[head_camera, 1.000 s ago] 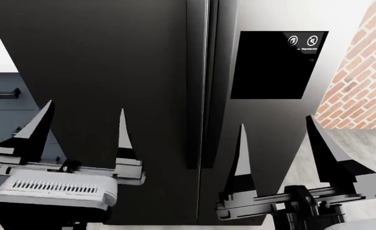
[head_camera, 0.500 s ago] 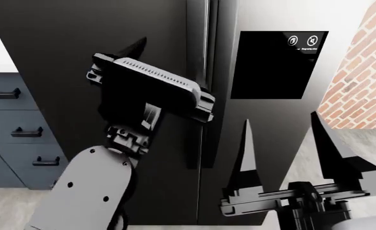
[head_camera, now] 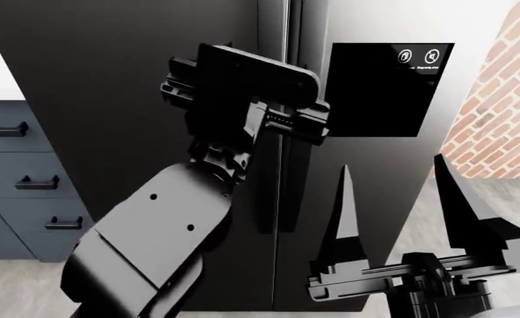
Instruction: Open the fridge door
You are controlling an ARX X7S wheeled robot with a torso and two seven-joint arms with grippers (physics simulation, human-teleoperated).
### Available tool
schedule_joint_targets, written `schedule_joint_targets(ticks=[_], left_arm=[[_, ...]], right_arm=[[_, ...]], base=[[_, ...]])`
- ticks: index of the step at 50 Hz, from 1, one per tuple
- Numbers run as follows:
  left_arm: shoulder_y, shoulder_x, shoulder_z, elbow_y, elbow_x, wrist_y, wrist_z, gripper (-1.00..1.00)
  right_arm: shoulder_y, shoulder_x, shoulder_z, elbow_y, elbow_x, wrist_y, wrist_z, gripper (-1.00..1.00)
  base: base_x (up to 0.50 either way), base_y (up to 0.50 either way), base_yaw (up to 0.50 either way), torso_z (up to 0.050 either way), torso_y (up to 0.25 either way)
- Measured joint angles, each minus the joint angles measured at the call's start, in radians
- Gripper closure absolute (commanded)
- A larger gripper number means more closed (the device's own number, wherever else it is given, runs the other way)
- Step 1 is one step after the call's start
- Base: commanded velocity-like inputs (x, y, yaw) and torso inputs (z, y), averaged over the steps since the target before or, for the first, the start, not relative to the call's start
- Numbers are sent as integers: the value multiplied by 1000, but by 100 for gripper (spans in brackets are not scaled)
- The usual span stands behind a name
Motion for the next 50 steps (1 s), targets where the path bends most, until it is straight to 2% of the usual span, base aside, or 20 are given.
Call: schedule_joint_targets(ticks=[22,50], left_arm=[[-47,-10,17,-71,-145,-12,-201,-100],[-65,-43,39,-181,-197,68,-270,-100]], right_arm=[[-3,1,12,0,11,-5,-1,-100],[-2,1,15,0,17,-3,-3,-100]], base=[[0,0,0,0,0],[0,0,0,0,0]])
